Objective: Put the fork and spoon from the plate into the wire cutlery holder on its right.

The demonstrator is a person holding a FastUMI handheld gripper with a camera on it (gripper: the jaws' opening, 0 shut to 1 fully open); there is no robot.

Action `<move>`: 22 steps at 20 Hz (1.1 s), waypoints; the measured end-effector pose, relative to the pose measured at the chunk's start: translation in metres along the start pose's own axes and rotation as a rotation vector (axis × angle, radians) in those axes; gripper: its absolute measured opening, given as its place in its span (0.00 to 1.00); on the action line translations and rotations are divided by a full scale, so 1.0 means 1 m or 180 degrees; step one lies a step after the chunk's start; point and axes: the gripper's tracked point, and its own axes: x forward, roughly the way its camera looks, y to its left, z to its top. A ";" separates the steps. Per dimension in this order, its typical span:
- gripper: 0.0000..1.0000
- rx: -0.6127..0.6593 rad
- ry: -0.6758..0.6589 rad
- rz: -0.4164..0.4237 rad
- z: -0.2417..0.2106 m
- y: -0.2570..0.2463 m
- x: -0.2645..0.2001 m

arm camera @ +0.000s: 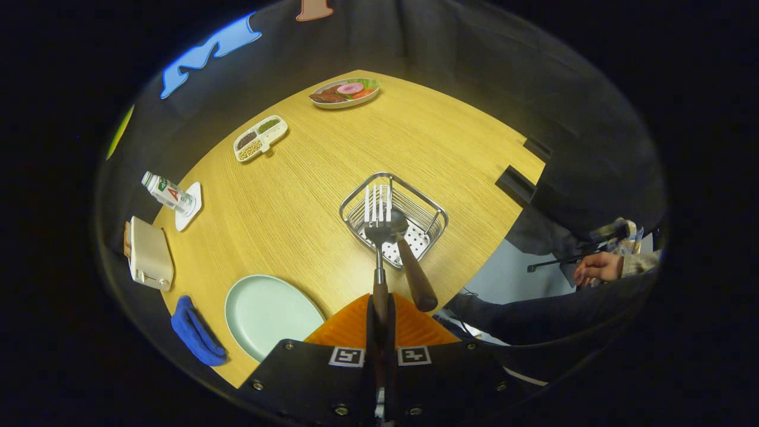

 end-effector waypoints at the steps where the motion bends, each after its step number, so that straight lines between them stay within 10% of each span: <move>1: 0.08 0.0019 -0.0008 0.0015 0.002 0.000 0.000; 22: 0.26 -0.0471 -0.1030 0.0356 0.090 0.033 -0.042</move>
